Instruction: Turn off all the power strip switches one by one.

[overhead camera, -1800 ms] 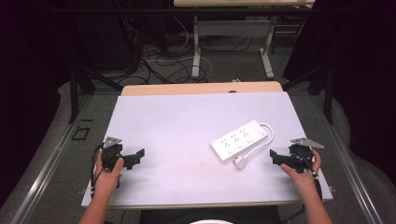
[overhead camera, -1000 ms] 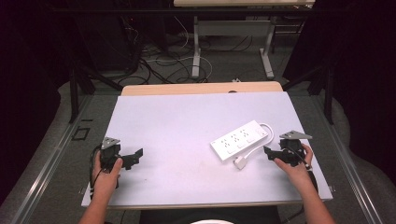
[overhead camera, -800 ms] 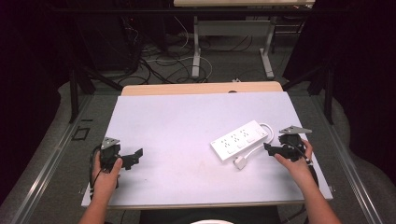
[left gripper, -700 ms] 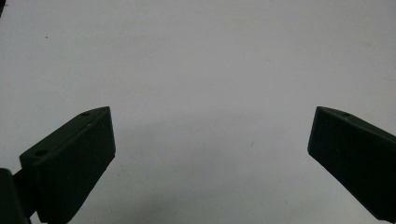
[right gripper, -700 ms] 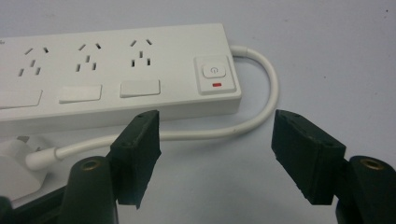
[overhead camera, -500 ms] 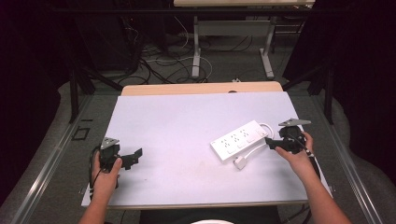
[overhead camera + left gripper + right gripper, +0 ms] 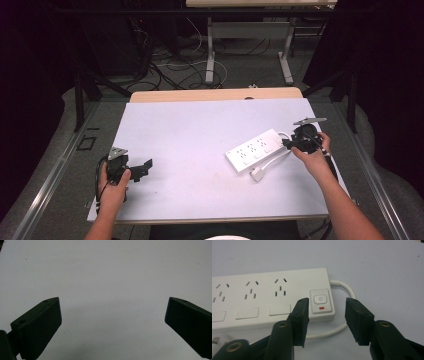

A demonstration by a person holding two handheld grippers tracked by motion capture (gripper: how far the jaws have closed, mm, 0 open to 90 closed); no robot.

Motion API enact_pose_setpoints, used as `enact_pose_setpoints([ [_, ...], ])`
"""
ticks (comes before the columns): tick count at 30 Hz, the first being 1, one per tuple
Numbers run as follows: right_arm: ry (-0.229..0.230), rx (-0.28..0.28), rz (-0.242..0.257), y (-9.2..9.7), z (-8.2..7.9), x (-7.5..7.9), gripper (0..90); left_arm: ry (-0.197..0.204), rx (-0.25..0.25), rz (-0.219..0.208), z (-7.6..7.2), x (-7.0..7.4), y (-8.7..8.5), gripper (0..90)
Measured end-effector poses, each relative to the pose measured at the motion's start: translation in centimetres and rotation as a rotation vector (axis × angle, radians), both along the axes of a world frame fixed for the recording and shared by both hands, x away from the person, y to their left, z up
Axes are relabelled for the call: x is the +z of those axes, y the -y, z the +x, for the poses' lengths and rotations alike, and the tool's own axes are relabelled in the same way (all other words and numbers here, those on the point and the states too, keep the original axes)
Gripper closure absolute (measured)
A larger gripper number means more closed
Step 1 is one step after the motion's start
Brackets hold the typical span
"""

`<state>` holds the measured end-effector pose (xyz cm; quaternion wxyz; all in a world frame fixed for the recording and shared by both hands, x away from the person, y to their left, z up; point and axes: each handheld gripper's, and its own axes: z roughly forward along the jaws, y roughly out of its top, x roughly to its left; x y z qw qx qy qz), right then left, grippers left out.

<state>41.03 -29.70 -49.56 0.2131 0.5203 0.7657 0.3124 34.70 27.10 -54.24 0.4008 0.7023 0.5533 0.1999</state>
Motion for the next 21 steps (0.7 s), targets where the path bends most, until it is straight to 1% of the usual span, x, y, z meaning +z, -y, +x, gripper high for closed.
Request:
enact_pose_setpoints([
  [1,-0.002,0.006,0.002,-0.1,0.2,0.0,60.0,-0.001,0.002,-0.001,0.0,0.0,0.0,0.7],
  [3,-0.011,0.0,-0.002,-0.3,0.5,-0.1,65.0,-0.001,0.002,0.0,0.0,0.0,0.0,0.7],
  [5,-0.008,0.01,-0.006,-0.3,0.7,-0.1,66.5,0.006,0.005,-0.003,0.0,-0.1,0.0,0.7],
  [6,-0.014,0.012,-0.012,-0.5,0.9,-0.3,73.0,0.006,0.005,-0.002,0.0,-0.1,0.0,0.8],
  [9,-0.027,0.008,-0.023,-0.8,1.3,-0.5,80.8,0.005,0.003,0.0,0.1,-0.1,-0.1,0.8],
  [11,-0.028,0.017,-0.023,-0.8,1.5,-0.6,82.4,-0.003,0.001,0.001,0.0,0.0,-0.1,0.8],
  [12,-0.027,0.01,-0.032,-0.9,1.8,-0.8,86.1,0.001,0.003,-0.001,0.0,0.0,-0.1,0.8],
  [14,-0.03,0.015,-0.039,-1.0,2.1,-1.0,89.8,0.002,0.004,-0.002,0.0,0.0,-0.1,0.8],
  [19,-0.04,0.006,-0.036,-1.3,2.7,-1.5,90.0,0.005,0.007,-0.002,0.1,-0.1,-0.2,0.8],
  [21,-0.055,0.016,-0.036,-1.5,3.1,-1.8,90.0,0.009,0.009,-0.004,0.1,-0.1,-0.2,0.8],
])
